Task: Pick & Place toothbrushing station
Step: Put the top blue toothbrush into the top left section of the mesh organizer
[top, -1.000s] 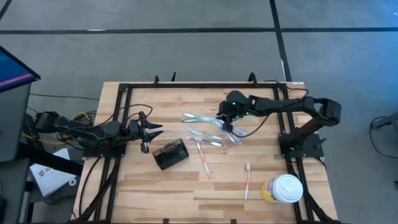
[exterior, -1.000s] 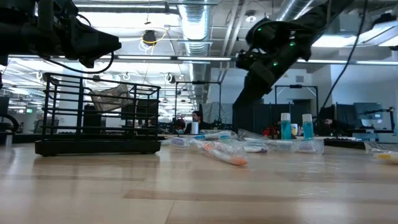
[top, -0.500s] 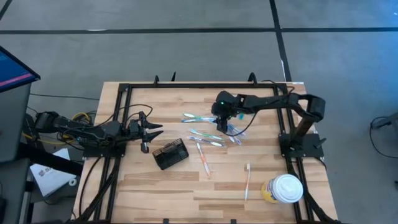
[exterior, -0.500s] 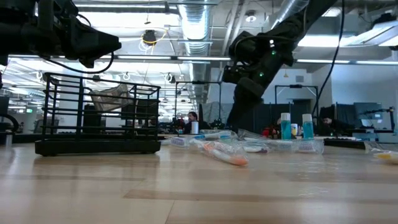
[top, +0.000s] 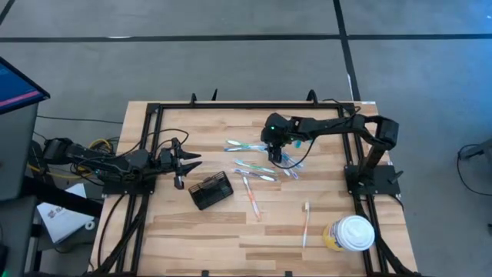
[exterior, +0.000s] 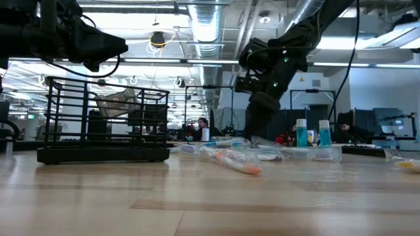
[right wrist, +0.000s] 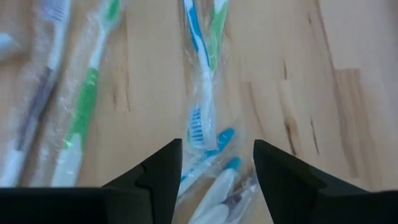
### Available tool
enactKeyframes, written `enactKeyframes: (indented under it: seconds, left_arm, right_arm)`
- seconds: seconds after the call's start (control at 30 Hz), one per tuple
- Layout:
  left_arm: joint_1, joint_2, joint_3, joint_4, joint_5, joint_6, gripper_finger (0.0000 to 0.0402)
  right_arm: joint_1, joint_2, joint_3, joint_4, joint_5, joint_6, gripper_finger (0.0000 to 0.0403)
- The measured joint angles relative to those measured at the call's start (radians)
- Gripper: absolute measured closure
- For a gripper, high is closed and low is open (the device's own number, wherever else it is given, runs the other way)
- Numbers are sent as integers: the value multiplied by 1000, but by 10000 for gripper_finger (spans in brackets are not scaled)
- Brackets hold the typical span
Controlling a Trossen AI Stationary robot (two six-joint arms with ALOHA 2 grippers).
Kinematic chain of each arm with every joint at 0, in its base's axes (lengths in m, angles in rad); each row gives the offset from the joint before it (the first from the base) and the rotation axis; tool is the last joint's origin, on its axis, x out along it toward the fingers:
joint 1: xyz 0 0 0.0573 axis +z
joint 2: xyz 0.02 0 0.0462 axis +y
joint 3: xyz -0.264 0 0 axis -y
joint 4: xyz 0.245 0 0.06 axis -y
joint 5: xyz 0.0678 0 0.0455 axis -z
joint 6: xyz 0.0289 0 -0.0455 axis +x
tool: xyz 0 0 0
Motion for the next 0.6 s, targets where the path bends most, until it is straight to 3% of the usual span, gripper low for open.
enactKeyframes:
  seconds: [0.6]
  left_arm:
    - [0, 0, 0, 0, -3, 0, 294]
  right_arm:
    - [3, 45, 1, 49, 26, 3, 250]
